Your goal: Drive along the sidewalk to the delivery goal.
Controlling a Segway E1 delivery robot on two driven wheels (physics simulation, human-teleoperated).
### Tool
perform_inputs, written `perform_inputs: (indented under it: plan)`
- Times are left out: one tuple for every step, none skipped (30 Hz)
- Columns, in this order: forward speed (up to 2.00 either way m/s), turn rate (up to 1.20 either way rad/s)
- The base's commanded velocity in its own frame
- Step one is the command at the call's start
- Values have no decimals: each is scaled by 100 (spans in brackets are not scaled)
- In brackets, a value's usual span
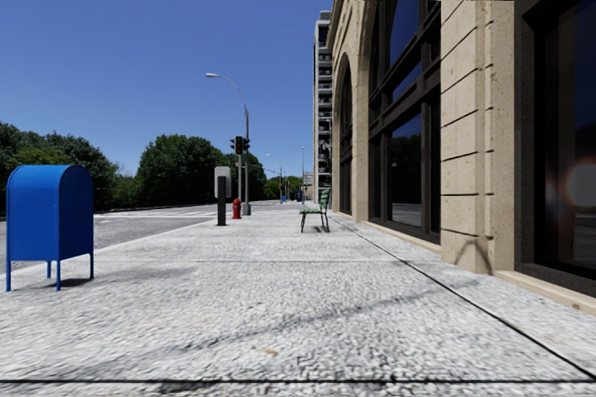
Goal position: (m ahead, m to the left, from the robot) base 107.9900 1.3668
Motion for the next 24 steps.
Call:
perform_inputs:
  plan:
    - [200,0]
    - [200,0]
    - [200,0]
    - [200,0]
    - [200,0]
    - [200,0]
    - [200,0]
    - [200,0]
    - [200,0]
    - [200,9]
    - [200,20]
    - [200,24]
    - [200,24]
    - [200,27]
    - [200,33]
    - [200,34]
    - [200,35]
    - [200,35]
    - [200,35]
    - [200,35]
    - [200,35]
    - [200,35]
    - [200,35]
    - [200,35]
